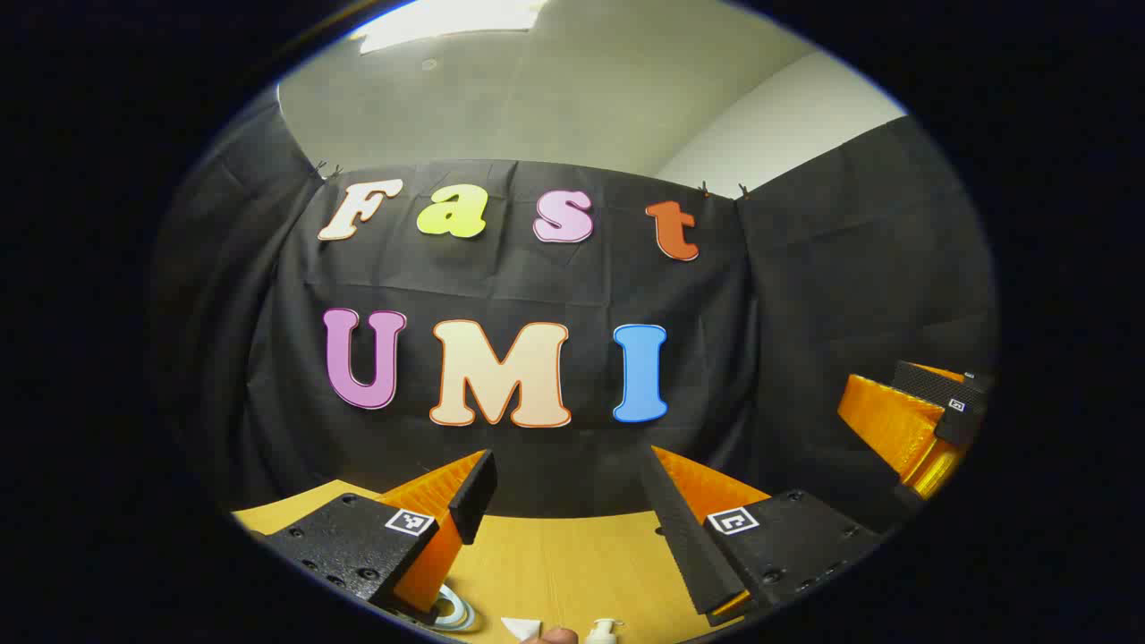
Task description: First open the suitcase, pack the skin care products into it, and then close the suitcase.
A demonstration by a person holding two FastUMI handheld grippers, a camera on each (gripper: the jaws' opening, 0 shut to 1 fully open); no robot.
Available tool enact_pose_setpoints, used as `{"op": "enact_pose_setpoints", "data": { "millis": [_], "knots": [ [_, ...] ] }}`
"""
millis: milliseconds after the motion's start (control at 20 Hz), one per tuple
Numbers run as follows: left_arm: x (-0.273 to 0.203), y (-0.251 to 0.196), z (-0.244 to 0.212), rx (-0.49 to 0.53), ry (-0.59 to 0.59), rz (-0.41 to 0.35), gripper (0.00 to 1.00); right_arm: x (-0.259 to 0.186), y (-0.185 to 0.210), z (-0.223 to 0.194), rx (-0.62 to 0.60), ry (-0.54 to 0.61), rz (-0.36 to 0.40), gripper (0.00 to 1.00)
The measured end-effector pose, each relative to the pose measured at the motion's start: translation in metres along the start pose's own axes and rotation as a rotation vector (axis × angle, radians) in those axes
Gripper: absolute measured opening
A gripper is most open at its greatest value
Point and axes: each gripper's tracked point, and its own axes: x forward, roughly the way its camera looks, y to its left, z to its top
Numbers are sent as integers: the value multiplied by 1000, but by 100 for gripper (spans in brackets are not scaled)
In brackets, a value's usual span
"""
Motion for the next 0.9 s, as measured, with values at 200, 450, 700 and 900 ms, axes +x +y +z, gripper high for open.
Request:
{"op": "enact_pose_setpoints", "data": {
  "millis": [200, 450, 700, 900],
  "knots": [
    [-8, 26, -4, 14, 5, 57, 94, 0, 9, -8, 18, 4, 29, 99],
    [-19, 53, -9, 28, 12, 133, 95, 4, 23, -18, 46, 14, 73, 99],
    [-30, 61, -25, 65, 46, 162, 94, 11, 33, -24, 98, 23, 124, 99],
    [-35, 67, -43, 76, 86, 181, 95, 20, 33, -39, 101, 56, 138, 99]
  ]
}}
